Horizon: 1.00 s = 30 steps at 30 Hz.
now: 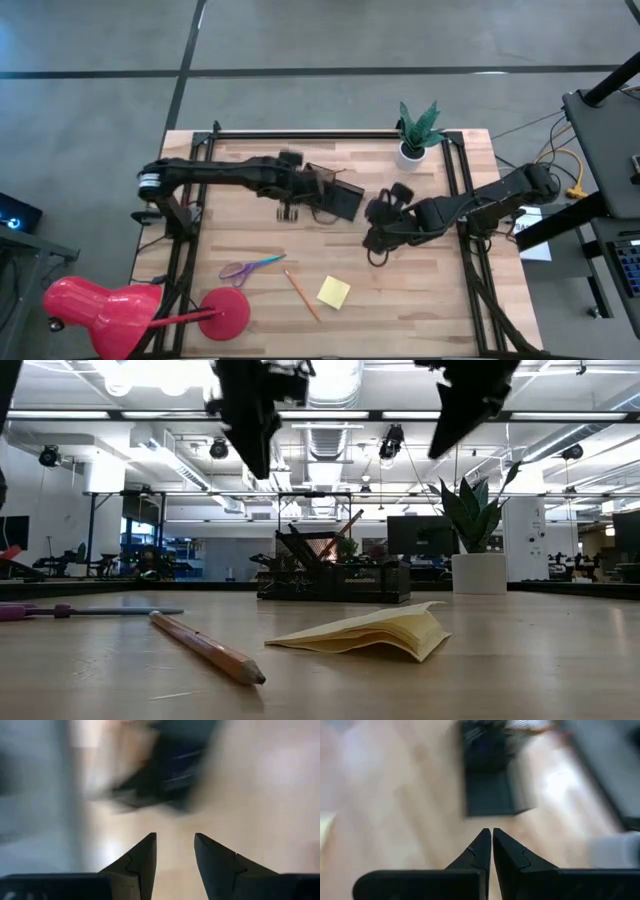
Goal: Pick and place office supplies into organizer
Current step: Put the sticky note into the desk organizer
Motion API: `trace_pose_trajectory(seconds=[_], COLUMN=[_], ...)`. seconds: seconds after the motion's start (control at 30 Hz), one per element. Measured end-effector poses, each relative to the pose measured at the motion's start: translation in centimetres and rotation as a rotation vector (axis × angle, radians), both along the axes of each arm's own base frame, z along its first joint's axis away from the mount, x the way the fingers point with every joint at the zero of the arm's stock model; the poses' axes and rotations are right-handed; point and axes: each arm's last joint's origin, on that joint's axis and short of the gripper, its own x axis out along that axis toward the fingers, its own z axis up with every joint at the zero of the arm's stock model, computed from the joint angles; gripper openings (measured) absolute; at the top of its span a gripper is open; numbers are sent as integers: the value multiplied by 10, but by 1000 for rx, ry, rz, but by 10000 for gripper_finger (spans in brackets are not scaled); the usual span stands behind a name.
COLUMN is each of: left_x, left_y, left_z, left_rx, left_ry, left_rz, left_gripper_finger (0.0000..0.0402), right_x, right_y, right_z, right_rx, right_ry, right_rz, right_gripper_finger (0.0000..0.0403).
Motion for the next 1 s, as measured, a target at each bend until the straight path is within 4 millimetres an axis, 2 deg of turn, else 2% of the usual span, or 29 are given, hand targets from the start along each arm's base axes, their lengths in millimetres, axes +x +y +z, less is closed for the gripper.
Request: trace_pose_trajectory(seconds=[0.07, 0.13, 0.3, 0.43, 0.53, 0.67, 0.77, 1.0], left_x=[-8, -15, -41, -62, -69, -67, -61, -39], left_y=[-16, -34, -70, -87, -105, -130, -143, -165], left_z=[4, 6, -9, -33, -46, -55, -66, -100], left_rx=[-237, -359, -450, -537, -658, -806, -857, -882], left_ry=[-107, -195, -261, -283, -372, -560, -628, -510], left_rz=[52, 75, 80, 148, 101, -39, -99, -100], left_gripper_finger=[118, 118, 118, 118, 118, 118, 118, 118], right_x=[1, 3, 13, 22, 32, 47, 59, 86], right_y=[5, 10, 18, 21, 25, 34, 39, 47], right_z=[-12, -26, -61, -80, -88, -98, -110, -134], right_rx=[83, 212, 526, 646, 718, 791, 837, 880], right_ry=[47, 60, -38, -89, -105, -67, -20, 27], right_rz=[105, 206, 331, 323, 362, 404, 419, 343], right_gripper_finger=[9, 9, 9, 30, 60, 105, 133, 171])
